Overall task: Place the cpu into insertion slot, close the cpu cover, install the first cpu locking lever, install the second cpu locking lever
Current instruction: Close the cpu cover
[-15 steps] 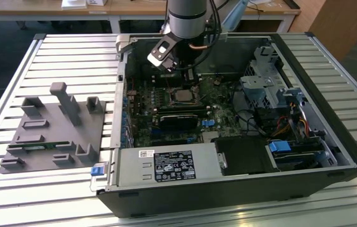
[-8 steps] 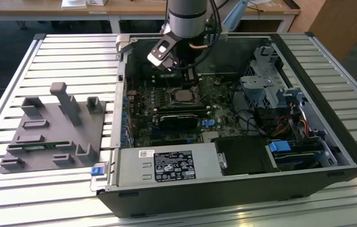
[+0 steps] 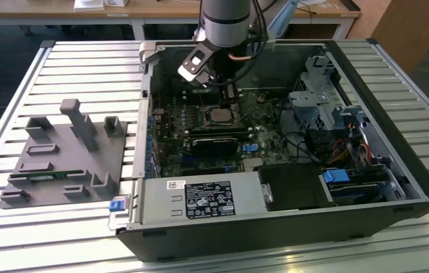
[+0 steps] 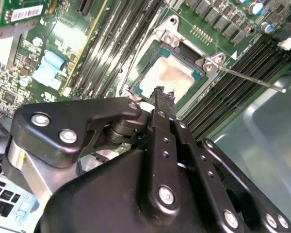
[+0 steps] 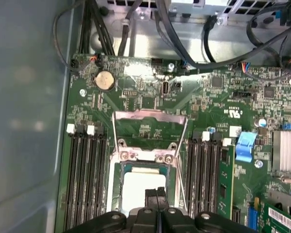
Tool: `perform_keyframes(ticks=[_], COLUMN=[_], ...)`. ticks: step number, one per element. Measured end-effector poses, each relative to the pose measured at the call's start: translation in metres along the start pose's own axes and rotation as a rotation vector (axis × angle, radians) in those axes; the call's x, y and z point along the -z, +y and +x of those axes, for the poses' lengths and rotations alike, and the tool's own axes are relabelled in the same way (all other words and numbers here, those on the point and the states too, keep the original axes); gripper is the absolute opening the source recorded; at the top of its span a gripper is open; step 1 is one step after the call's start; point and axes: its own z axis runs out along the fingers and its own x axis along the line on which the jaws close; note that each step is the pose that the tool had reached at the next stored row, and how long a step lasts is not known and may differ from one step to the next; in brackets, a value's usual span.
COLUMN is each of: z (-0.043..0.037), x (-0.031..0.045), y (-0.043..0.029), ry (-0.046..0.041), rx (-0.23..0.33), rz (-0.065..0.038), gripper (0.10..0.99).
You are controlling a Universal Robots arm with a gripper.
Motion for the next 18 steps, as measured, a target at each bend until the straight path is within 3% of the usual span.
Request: perform_keyframes(ticks=[4,14,18], z=[-0.0001,0.0001,0.0002], x=[0.0029,0.0267,0.0293], y=[0.0038,0.0057,0.0061], ry=[0.0,-0.0001,0.0003], rx=[0.0,0.0,0.0], rz=[0.0,0.0,0.0], gripper=[0.106,0.106,0.106])
